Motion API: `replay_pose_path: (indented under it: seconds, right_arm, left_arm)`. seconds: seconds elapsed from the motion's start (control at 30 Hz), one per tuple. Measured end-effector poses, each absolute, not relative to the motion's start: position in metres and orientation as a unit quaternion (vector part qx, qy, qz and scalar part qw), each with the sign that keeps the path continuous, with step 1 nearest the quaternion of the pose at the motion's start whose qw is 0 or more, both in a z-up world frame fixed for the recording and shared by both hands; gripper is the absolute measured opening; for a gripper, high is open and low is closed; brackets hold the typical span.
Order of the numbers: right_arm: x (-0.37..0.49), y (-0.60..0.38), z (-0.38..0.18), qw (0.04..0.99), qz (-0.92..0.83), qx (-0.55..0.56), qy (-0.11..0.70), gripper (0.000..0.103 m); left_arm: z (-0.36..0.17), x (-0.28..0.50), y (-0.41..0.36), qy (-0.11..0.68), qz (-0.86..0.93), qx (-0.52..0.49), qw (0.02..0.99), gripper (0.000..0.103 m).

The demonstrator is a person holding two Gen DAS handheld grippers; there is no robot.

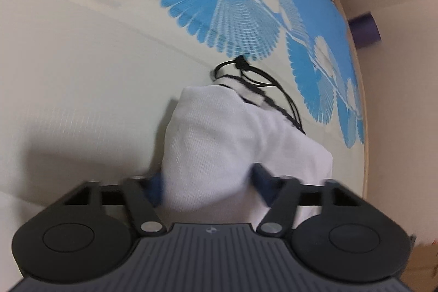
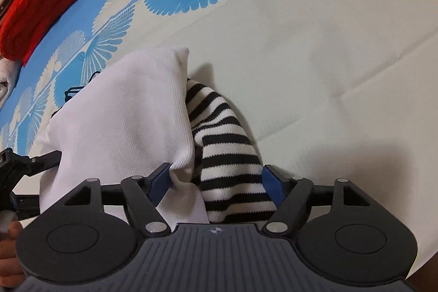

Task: Fold small clothes

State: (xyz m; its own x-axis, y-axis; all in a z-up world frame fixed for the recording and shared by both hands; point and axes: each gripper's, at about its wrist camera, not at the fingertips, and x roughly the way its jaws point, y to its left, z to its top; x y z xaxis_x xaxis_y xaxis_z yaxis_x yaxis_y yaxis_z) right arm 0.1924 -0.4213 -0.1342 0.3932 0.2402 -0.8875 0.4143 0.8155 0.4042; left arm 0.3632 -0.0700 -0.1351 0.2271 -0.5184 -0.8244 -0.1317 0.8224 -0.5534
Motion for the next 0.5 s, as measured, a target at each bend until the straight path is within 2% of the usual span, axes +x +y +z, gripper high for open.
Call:
replay_pose_path:
  seconds: [0.03, 0.07, 0.33, 0.4, 0.47, 0.5]
  right_arm:
    - [0.194, -0.419, -0.132, 0.78, -0.042, 0.312, 0.54, 0.03]
    - [0.195, -0.415, -0.128, 0.782, -0.034, 0.322, 0.533, 0.008]
    - [0.211, -0.383, -0.091, 0.838, 0.004, 0.325, 0.439, 0.005]
    - [0.218, -0.372, -0.085, 0.847, 0.016, 0.33, 0.416, 0.005]
    - [0.226, -0.355, -0.078, 0.862, 0.019, 0.312, 0.398, 0.005]
    - [0.232, -0.348, -0.078, 0.867, 0.019, 0.304, 0.395, 0.005]
  left_arm:
    - [-0.129, 0.364, -0.07, 0.604, -0.137, -0.262, 0.74, 0.045]
    - [-0.123, 0.364, -0.069, 0.6, -0.14, -0.261, 0.744, 0.041]
    - [-0.042, 0.364, -0.041, 0.494, -0.117, -0.185, 0.841, 0.039]
    - [-0.028, 0.368, -0.027, 0.473, -0.109, -0.17, 0.857, 0.044]
    - [-0.015, 0.368, -0.012, 0.446, -0.064, -0.141, 0.881, 0.064]
    - [-0.008, 0.366, -0.006, 0.427, -0.041, -0.12, 0.895, 0.067]
